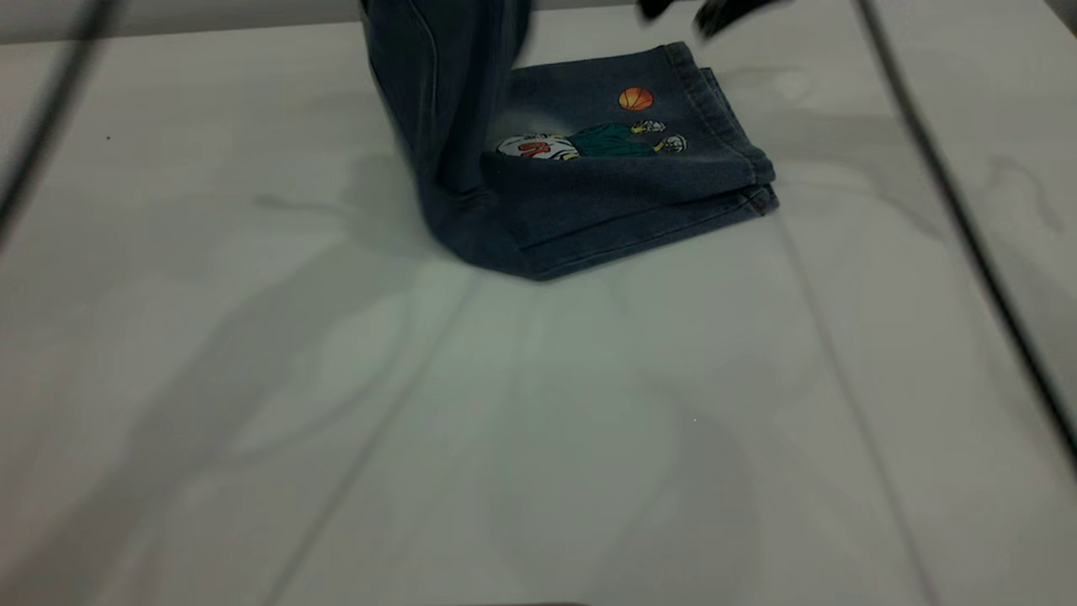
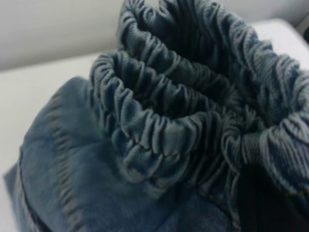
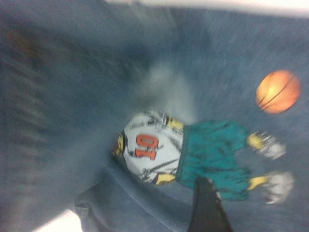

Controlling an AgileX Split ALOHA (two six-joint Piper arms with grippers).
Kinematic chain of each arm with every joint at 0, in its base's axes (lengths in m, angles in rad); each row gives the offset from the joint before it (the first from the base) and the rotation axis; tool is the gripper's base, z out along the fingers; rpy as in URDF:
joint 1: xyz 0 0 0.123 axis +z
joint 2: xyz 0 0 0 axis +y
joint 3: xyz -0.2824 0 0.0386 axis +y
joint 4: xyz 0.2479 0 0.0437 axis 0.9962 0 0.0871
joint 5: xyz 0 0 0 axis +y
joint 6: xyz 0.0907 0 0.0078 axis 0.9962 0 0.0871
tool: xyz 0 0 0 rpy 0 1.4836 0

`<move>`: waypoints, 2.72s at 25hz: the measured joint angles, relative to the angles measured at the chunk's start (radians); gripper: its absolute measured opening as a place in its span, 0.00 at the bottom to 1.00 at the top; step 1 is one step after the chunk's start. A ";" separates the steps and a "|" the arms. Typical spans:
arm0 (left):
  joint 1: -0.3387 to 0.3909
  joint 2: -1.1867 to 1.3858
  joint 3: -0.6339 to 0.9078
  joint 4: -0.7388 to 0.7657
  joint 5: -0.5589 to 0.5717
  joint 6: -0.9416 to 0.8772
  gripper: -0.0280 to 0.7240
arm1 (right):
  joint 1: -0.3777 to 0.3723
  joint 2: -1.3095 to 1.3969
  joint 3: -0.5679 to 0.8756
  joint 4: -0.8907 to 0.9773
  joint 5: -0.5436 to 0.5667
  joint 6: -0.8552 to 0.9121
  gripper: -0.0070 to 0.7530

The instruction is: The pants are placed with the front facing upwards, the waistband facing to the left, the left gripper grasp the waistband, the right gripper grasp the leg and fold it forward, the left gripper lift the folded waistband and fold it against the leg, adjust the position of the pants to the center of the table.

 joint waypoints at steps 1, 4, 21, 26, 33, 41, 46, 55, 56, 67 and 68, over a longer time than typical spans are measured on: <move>-0.018 0.027 -0.006 0.000 0.017 0.002 0.13 | -0.014 -0.028 0.000 -0.001 0.006 0.000 0.52; -0.062 0.109 -0.049 0.000 0.043 0.005 0.13 | -0.043 -0.101 -0.001 -0.001 0.020 -0.007 0.52; -0.148 0.370 -0.257 0.000 0.007 0.052 0.67 | -0.057 -0.280 -0.002 -0.062 0.076 -0.049 0.52; -0.146 0.257 -0.257 0.000 -0.003 0.092 0.85 | -0.057 -0.295 -0.002 -0.084 0.082 -0.049 0.52; -0.044 0.058 -0.257 0.000 -0.102 0.097 0.77 | -0.047 -0.311 -0.002 -0.104 0.126 -0.034 0.52; 0.158 -0.128 -0.257 0.000 -0.212 0.098 0.75 | 0.149 -0.174 -0.004 -0.206 0.119 0.020 0.52; 0.215 -0.142 -0.253 0.000 -0.252 0.132 0.75 | 0.284 -0.057 -0.013 -0.556 0.025 0.281 0.52; 0.223 -0.142 -0.224 0.000 -0.266 0.172 0.75 | 0.354 0.110 -0.039 -0.678 -0.016 0.393 0.52; 0.223 -0.142 -0.223 0.000 -0.268 0.172 0.75 | 0.351 0.122 -0.039 -0.702 -0.016 0.410 0.52; 0.223 -0.142 -0.222 0.000 -0.294 0.172 0.75 | 0.345 0.162 -0.049 -0.671 0.103 0.625 0.52; 0.223 -0.142 -0.222 0.000 -0.297 0.172 0.75 | 0.343 0.162 -0.049 -0.623 0.120 0.632 0.52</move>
